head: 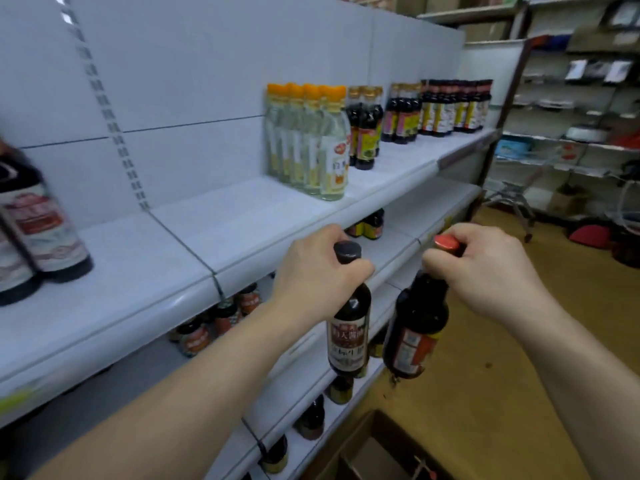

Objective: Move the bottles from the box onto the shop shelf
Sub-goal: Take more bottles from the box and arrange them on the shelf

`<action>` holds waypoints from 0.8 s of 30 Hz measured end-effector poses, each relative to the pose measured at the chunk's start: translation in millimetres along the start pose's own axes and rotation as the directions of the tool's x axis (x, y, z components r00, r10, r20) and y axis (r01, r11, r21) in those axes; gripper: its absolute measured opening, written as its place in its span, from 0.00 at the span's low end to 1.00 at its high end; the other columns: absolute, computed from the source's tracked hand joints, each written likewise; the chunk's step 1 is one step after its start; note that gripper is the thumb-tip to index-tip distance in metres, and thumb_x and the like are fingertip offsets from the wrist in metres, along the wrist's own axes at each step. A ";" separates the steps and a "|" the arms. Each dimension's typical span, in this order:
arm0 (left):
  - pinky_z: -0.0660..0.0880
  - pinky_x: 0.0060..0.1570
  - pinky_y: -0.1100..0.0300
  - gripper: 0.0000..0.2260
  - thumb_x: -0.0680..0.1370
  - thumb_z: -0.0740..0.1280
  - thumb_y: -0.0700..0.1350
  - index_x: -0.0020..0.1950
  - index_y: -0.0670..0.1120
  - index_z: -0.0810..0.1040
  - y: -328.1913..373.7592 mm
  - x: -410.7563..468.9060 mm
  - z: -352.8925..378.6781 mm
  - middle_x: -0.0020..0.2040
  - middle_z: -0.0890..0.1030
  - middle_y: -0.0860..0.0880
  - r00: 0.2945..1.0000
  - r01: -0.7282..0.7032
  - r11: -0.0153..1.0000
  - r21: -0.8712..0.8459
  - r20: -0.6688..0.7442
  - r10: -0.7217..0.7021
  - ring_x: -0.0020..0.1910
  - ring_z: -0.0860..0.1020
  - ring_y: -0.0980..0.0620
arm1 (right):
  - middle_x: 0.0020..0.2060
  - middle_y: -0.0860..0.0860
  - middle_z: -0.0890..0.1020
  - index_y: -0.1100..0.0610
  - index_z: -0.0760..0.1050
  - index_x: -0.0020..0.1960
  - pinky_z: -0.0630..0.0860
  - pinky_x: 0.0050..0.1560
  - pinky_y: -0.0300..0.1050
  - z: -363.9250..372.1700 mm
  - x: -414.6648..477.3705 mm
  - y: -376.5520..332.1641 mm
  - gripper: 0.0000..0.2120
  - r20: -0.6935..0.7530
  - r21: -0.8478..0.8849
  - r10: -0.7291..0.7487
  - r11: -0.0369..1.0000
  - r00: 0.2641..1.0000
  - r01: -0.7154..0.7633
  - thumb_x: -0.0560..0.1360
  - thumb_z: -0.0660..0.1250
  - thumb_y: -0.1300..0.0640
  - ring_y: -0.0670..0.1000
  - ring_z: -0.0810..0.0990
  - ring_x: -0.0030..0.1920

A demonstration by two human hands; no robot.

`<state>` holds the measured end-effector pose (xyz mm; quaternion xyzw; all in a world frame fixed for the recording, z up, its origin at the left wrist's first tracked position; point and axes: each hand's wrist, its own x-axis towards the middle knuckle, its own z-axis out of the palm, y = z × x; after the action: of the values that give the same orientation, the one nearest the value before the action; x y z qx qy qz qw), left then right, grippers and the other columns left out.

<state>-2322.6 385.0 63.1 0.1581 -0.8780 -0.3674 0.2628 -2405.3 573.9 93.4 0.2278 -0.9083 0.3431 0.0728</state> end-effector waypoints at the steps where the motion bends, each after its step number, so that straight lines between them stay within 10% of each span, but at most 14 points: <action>1: 0.78 0.40 0.52 0.08 0.69 0.73 0.52 0.42 0.51 0.76 1.9 1.2 -11.3 0.39 0.80 0.53 1.000 0.004 1.000 -0.010 -0.029 -0.005 0.41 0.79 0.52 | 0.33 0.56 0.80 0.60 0.77 0.39 0.72 0.32 0.49 -1.7 4.7 -11.0 0.12 0.006 0.012 -0.020 1.000 1.000 0.020 0.72 0.72 0.50 0.54 0.78 0.34; 24: 0.74 0.34 0.58 0.12 0.71 0.73 0.52 0.43 0.44 0.79 2.1 35.2 -257.8 0.39 0.81 0.48 0.961 0.020 0.998 0.061 -0.276 -0.002 0.36 0.78 0.50 | 0.29 0.57 0.80 0.58 0.83 0.34 0.70 0.33 0.49 17.3 66.9 -257.4 0.10 0.126 0.328 -0.295 0.913 0.947 0.241 0.69 0.72 0.53 0.54 0.72 0.28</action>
<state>-2202.4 224.9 229.4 0.2208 -0.8432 -0.3155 0.3752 -2344.8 368.1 251.6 0.3882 -0.8063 0.4462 0.0036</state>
